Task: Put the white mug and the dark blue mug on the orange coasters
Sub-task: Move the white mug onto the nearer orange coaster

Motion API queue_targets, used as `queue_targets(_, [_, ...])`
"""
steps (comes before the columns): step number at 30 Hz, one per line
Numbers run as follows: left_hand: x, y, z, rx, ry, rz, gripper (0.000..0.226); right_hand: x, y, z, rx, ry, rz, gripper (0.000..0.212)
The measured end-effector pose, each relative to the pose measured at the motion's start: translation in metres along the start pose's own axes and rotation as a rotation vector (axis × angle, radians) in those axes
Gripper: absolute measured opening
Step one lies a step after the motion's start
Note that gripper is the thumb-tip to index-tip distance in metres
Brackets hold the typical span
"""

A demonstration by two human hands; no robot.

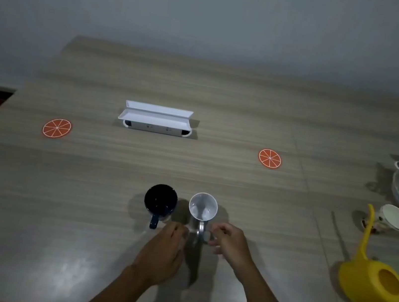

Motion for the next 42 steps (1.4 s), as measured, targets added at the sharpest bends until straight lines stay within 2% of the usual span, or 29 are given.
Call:
queue_targets(3, [0.017, -0.01, -0.004, -0.066, -0.059, -0.075, 0.044, 0.014, 0.008, 0.003, 0.04, -0.036, -0.117, 0.015])
queue_targets(8, [0.042, -0.027, -0.005, -0.129, -0.173, -0.388, 0.079, 0.03, 0.013, 0.004, 0.053, -0.105, -0.17, 0.015])
queue_targets(11, [0.049, -0.035, -0.004, -0.157, -0.211, -0.466, 0.082, 0.033, 0.019, 0.0, 0.06, -0.096, -0.188, 0.018])
queue_targets(16, [0.054, -0.039, -0.005, -0.119, -0.176, -0.483, 0.085, 0.029, 0.028, -0.006, 0.037, -0.007, -0.189, 0.02])
queue_targets(19, [0.058, -0.039, -0.009, -0.128, -0.216, -0.458, 0.087, 0.016, 0.028, -0.008, 0.01, 0.066, -0.227, 0.019])
queue_targets(22, [0.06, -0.026, -0.019, -0.062, -0.203, -0.409, 0.081, -0.001, 0.025, -0.011, -0.01, 0.129, -0.272, 0.019])
queue_targets(26, [0.061, -0.008, -0.04, -0.066, -0.203, -0.396, 0.078, -0.022, 0.02, -0.015, -0.04, 0.182, -0.25, 0.018])
queue_targets(36, [0.056, 0.033, -0.129, -0.098, -0.179, -0.371, 0.086, -0.087, 0.008, -0.052, -0.06, 0.34, -0.217, 0.019])
queue_targets(42, [0.054, 0.049, -0.188, -0.1, -0.1, -0.278, 0.078, -0.121, -0.001, -0.089, -0.075, 0.403, -0.169, 0.02])
Point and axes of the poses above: each hand's wrist, its own z-axis away from the middle knuckle, its own x-axis out of the palm, y = z × x, the point moved 5 cm from there along -z, towards the middle knuckle, and after that the axes turned 10 degrees about -x, right-handed, at the moved point
